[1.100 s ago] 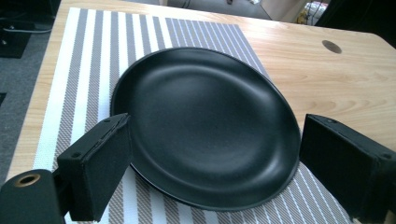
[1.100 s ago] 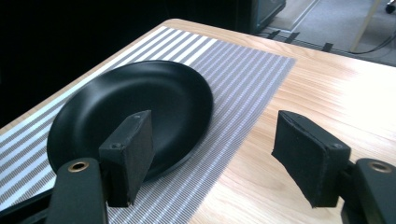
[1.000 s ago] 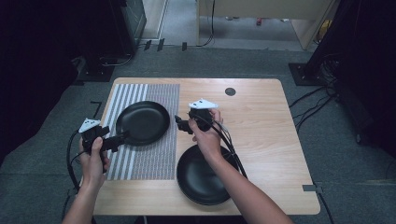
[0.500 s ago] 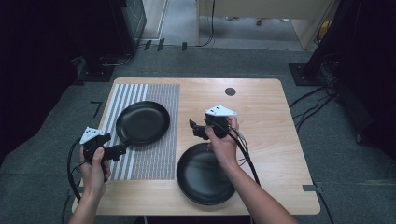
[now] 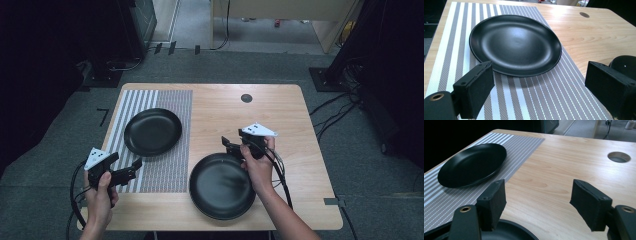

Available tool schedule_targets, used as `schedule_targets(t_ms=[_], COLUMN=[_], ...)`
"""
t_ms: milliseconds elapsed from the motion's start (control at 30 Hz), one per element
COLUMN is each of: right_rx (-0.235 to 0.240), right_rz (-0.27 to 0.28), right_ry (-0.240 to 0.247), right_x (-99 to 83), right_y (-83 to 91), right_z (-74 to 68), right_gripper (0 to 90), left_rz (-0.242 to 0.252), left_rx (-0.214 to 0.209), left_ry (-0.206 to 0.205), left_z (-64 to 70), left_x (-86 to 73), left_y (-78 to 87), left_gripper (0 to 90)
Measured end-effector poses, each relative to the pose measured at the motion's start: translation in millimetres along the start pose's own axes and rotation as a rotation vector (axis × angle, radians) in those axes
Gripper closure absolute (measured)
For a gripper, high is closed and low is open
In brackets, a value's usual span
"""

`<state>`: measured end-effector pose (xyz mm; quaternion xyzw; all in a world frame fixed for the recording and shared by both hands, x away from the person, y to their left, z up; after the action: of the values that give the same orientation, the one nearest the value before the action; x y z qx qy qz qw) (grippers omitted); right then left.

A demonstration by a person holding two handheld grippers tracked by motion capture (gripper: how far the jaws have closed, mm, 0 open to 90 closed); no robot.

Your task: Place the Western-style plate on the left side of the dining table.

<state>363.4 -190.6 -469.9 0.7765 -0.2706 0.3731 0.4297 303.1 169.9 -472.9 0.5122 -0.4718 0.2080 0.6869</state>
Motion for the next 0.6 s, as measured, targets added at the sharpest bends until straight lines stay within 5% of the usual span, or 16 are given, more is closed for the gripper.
schedule_targets(t_ms=[433, 600], right_rx=[-0.041, -0.077], right_rz=[0.015, 0.014], right_ry=[-0.021, -0.031], right_x=[-13.2, -21.7], right_y=[34.1, 46.8], right_z=[36.3, 58.0], right_gripper=[27.1, 26.7], left_rz=[-0.004, -0.003], left_rx=[0.019, 0.064], left_ry=[0.013, 0.014], left_z=[0.7, -9.4], left_x=[-29.3, -41.2], left_y=[5.5, 11.0], left_gripper=[8.4, 8.4])
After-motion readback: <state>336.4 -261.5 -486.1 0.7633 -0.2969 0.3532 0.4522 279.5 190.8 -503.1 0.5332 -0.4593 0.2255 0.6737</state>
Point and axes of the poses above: each handheld gripper's, and its own axes: y roughly backward along the jaws, x roughly out of its top, z roughly to its right, the point moved 7 cm from there along -y, roughly forward along the jaws, and after that the axes turned 11 degrees about -y, right-handed, at the moved point
